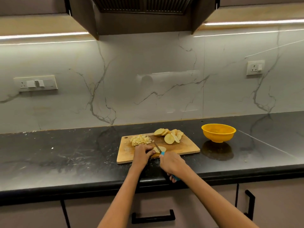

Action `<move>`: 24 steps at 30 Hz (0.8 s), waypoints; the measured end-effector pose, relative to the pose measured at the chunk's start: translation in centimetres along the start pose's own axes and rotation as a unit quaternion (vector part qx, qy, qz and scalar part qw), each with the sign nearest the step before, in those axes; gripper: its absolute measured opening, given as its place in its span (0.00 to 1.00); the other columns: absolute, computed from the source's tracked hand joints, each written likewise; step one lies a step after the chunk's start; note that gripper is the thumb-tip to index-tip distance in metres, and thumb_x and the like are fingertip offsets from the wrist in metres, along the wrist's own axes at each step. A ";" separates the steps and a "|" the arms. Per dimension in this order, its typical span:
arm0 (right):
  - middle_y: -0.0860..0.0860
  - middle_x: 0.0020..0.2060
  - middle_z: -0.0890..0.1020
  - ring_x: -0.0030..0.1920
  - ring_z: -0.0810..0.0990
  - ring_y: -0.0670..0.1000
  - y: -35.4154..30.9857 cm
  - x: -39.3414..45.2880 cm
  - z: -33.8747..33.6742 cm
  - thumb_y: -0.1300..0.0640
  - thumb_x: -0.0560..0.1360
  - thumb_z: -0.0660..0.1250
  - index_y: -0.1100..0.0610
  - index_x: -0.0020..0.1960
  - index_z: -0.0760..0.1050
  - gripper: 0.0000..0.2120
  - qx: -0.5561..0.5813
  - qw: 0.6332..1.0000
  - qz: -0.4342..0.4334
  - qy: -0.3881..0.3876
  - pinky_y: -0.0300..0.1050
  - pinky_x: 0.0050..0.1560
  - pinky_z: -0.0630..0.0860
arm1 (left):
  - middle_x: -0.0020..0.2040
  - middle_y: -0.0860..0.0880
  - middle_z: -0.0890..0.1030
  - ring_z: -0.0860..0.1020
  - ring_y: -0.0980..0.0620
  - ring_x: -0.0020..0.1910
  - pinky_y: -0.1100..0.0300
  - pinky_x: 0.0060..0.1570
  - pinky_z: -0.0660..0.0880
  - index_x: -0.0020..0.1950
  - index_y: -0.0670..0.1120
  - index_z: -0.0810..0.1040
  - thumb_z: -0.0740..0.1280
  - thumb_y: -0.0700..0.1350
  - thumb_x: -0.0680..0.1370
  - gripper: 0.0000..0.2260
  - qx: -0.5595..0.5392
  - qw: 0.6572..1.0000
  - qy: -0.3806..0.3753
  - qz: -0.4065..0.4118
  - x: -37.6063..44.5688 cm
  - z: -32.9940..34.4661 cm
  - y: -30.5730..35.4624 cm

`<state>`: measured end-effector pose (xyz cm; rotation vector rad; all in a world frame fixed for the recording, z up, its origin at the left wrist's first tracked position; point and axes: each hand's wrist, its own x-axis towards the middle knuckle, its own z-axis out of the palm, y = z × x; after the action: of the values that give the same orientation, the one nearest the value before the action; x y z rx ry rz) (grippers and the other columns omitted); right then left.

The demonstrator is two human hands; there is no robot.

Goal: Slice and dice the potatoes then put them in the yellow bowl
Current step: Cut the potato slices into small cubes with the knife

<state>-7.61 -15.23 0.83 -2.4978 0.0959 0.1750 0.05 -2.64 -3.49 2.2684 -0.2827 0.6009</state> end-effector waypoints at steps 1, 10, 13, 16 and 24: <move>0.59 0.38 0.81 0.36 0.82 0.55 -0.2 0.0 0.1 0.49 0.83 0.50 0.67 0.51 0.73 0.22 -0.002 1.000 0.003 -0.002 0.46 0.41 0.81 | 0.54 0.43 0.82 0.79 0.51 0.55 0.74 0.51 0.64 0.56 0.38 0.80 0.70 0.38 0.74 0.12 0.003 1.000 -0.001 0.006 0.0 0.0 -0.1; 0.59 0.36 0.78 0.36 0.80 0.56 -0.5 0.5 -0.3 0.52 0.83 0.51 0.67 0.44 0.71 0.20 -0.002 0.999 0.026 -0.043 0.46 0.43 0.80 | 0.37 0.49 0.79 0.69 0.68 0.34 0.73 0.39 0.67 0.46 0.35 0.83 0.69 0.37 0.74 0.06 0.010 0.999 -0.013 0.045 0.2 0.1 -0.3; 0.60 0.36 0.75 0.36 0.79 0.56 -1.4 0.8 -0.7 0.55 0.83 0.49 0.69 0.52 0.69 0.18 0.002 0.992 0.061 -0.110 0.46 0.38 0.79 | 0.45 0.43 0.84 0.75 0.62 0.41 0.78 0.41 0.66 0.50 0.37 0.83 0.69 0.37 0.74 0.07 0.018 0.999 -0.002 0.051 0.2 -0.1 -0.1; 0.60 0.38 0.72 0.32 0.75 0.54 -2.3 1.3 -0.9 0.58 0.83 0.49 0.67 0.71 0.57 0.20 0.012 0.988 0.061 -0.141 0.44 0.30 0.75 | 0.48 0.41 0.84 0.77 0.56 0.44 0.70 0.47 0.68 0.50 0.37 0.83 0.69 0.37 0.74 0.07 0.028 0.998 -0.004 0.054 0.2 -0.2 0.1; 0.58 0.56 0.78 0.55 0.78 0.56 -0.3 -0.8 0.9 0.56 0.81 0.55 0.64 0.59 0.73 0.15 -0.195 0.979 -0.047 -0.019 0.46 0.51 0.73 | 0.49 0.43 0.84 0.81 0.50 0.49 0.60 0.54 0.74 0.53 0.39 0.82 0.69 0.39 0.74 0.09 0.035 0.998 0.012 0.054 -0.5 0.0 0.5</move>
<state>-8.44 -14.46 0.39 -2.8810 -0.0804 0.2190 -0.52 -2.94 -3.41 2.3228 -0.3810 0.7035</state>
